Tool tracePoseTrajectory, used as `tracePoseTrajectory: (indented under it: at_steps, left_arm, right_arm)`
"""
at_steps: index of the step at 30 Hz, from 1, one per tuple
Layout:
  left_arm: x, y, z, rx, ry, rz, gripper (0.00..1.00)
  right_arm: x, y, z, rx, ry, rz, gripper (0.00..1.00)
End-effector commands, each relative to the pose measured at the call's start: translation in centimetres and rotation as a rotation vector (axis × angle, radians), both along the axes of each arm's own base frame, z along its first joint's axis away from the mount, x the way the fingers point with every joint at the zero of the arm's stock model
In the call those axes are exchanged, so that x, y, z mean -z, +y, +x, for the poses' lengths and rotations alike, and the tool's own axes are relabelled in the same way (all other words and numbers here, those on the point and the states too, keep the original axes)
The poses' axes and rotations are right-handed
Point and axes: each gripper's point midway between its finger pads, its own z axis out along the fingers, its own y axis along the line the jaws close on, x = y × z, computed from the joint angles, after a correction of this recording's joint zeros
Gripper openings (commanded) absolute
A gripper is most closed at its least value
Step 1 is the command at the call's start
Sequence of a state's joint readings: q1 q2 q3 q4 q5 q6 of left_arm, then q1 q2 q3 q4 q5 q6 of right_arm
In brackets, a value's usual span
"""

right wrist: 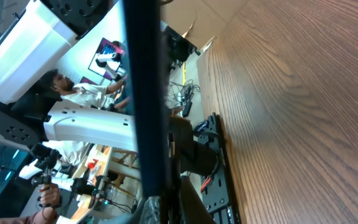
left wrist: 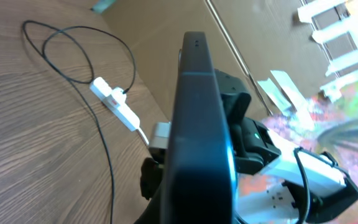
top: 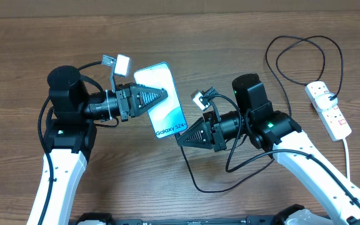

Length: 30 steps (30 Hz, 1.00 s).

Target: Plug charger to phone and switch on socket

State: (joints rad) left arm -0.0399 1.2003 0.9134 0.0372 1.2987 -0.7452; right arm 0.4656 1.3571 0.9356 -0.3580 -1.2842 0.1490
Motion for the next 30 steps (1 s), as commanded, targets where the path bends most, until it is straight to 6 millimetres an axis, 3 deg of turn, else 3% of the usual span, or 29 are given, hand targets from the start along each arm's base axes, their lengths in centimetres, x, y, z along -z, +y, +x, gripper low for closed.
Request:
tracePoseTrajectory:
  at_steps: [1,9,12,21,30]
  left_arm:
    - [0.0,-0.1,1.0,-0.019,0.049,-0.006,0.04]
    - [3.6,-0.5,2.4,0.047,0.227,-0.028,0.04]
    - [4.1,-0.5,2.7,0.056,0.251,-0.034,0.04]
    - [2.2,-0.6,3.0,0.070,0.257,-0.073,0.04]
    - [2.1,-0.7,2.2,0.120,0.266,-0.079,0.04]
  right_arm:
    - [-0.9,0.1,-0.4,-0.020,-0.001,0.016,0.04]
    - [-0.6,0.0,-0.6,-0.020,0.023,0.004,0.04]
    - [-0.6,0.0,-0.6,-0.020,0.031,-0.001,0.04]
    - [-0.5,0.0,-0.6,0.007,0.179,-0.043,0.04]
    - [-0.5,0.1,0.0,0.032,0.145,-0.045,0.04]
